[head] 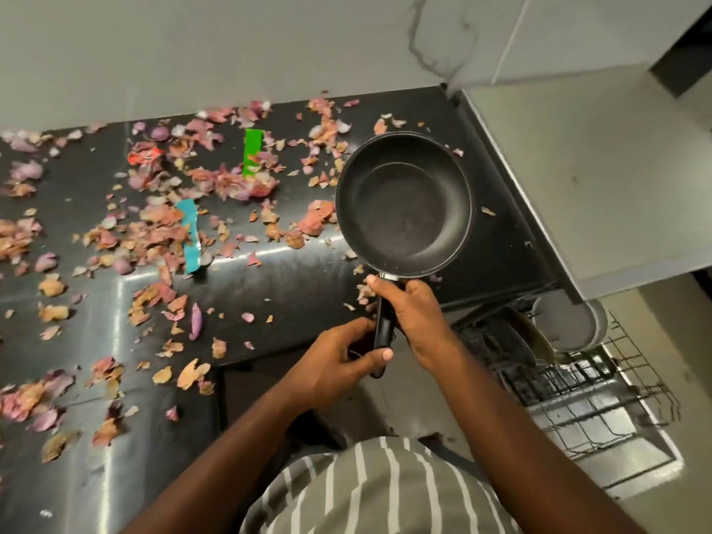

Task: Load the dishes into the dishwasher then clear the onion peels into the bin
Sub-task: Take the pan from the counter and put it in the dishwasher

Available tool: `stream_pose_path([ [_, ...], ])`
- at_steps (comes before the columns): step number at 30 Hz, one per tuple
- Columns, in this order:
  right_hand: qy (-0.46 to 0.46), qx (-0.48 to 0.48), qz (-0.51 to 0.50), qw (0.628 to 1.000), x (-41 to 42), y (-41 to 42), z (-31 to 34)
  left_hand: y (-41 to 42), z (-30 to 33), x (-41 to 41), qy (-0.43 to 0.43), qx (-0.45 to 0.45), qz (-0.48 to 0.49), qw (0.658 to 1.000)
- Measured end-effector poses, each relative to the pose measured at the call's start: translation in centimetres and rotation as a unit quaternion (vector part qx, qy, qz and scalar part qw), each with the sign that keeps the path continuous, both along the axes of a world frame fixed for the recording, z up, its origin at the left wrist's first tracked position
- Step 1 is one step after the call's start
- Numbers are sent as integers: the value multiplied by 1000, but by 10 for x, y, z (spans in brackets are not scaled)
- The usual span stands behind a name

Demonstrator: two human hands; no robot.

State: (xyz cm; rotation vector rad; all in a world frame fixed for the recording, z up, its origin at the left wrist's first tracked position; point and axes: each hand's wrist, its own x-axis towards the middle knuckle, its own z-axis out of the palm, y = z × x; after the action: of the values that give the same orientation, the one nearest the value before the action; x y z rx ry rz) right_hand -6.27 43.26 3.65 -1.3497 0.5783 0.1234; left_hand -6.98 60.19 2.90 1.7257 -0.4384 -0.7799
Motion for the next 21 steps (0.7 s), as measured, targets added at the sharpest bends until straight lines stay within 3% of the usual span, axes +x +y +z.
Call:
stream_pose_path([
  [7,-32,-12,-68,997,-47,-74,12,-84,12,-34,-50,-3,-89,995],
  [21,-45,4,-222,974,-185,-228,-3,-252,-1,-123,-18,45,-202,978],
])
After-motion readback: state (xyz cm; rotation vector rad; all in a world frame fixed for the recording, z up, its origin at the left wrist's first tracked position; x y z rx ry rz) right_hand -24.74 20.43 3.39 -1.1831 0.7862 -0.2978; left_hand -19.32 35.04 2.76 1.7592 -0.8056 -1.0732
